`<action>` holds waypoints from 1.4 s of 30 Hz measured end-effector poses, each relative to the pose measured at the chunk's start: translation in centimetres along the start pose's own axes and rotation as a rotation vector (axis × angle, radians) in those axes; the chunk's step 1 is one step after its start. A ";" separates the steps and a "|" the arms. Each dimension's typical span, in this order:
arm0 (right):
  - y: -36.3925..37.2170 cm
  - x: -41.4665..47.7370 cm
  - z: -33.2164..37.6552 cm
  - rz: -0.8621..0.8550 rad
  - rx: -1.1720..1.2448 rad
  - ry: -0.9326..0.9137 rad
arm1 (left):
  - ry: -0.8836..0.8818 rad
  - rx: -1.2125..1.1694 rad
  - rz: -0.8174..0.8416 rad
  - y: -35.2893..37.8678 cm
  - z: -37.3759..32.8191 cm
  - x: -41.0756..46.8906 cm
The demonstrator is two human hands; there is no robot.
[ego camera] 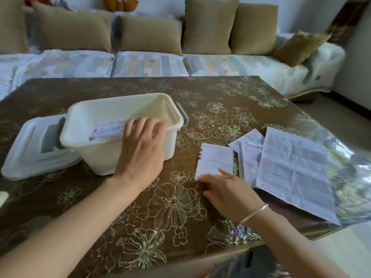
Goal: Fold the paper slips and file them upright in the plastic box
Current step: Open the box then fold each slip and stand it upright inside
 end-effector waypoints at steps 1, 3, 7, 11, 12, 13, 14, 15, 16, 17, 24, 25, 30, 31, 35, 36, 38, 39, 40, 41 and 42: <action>0.5 -0.8 0.7 0.013 0.052 -0.073 | 0.029 -0.046 -0.049 -0.5 -0.4 -0.7; 1.5 -2.6 1.8 0.066 0.200 -0.188 | 0.098 -0.171 -0.092 -1.0 -1.4 -2.9; 2.0 -4.0 2.3 0.020 0.317 -0.194 | 0.135 -0.415 0.092 0.5 -2.8 -7.9; 2.4 -3.3 1.5 -0.062 0.087 -0.159 | 0.053 -0.574 0.176 1.5 -3.0 -10.2; 2.7 -3.4 1.5 -0.075 0.082 -0.163 | 0.042 -0.606 0.178 1.6 -3.2 -10.6; 2.7 -3.6 1.7 -0.092 0.081 -0.171 | 0.043 -0.625 0.180 1.6 -3.3 -10.7; 2.9 -3.8 1.9 -0.116 0.078 -0.183 | 0.048 -0.634 0.185 1.6 -3.5 -10.9; 3.1 -4.1 2.0 -0.150 0.078 -0.200 | 0.050 -0.639 0.197 1.7 -3.6 -10.9; 3.2 -4.3 2.3 -0.182 0.078 -0.213 | 0.055 -0.645 0.218 1.7 -3.8 -11.0; 3.2 -4.6 2.6 -0.202 0.080 -0.213 | 0.063 -0.648 0.239 1.7 -3.9 -11.2; 3.0 -5.3 4.2 -0.251 0.270 -0.157 | 0.000 -0.624 0.023 1.1 -3.8 -11.7; 3.1 -5.4 4.5 -0.251 0.296 -0.157 | -0.007 -0.608 -0.014 0.9 -3.6 -11.9; 3.8 -5.4 5.6 -0.238 0.489 -0.052 | -0.197 -0.625 -0.052 -0.1 -2.8 -14.0; 4.0 -5.2 5.6 -0.241 0.527 -0.013 | -0.244 -0.652 -0.069 -0.3 -2.8 -14.1; 4.9 -4.4 6.1 -0.248 0.559 0.174 | -0.362 -0.682 -0.066 -0.1 -2.9 -14.3; 5.0 -4.2 6.3 -0.248 0.558 0.197 | -0.382 -0.649 -0.047 0.0 -2.8 -14.3; 5.0 -3.9 6.6 -0.256 0.542 0.222 | -0.400 -0.535 -0.009 0.3 -3.1 -14.0; 5.0 -3.7 6.8 -0.256 0.532 0.233 | -0.405 -0.486 0.001 0.2 -3.3 -13.7; 5.0 -3.6 7.0 -0.252 0.517 0.243 | -0.411 -0.459 -0.001 0.2 -3.4 -13.5; 5.1 -3.6 7.1 -0.253 0.498 0.250 | -0.414 -0.448 -0.008 0.1 -3.6 -13.4; 5.2 -3.6 7.2 -0.260 0.478 0.253 | -0.411 -0.439 -0.017 0.1 -3.8 -13.3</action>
Point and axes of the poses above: each hand's wrist, its own x-axis towards the middle knuckle, its own y-axis out of the palm, z = x × y, the point moved 1 cm from there along x, towards the middle knuckle, and after that the axes turned 14 degrees about y, right-handed, at the moved point
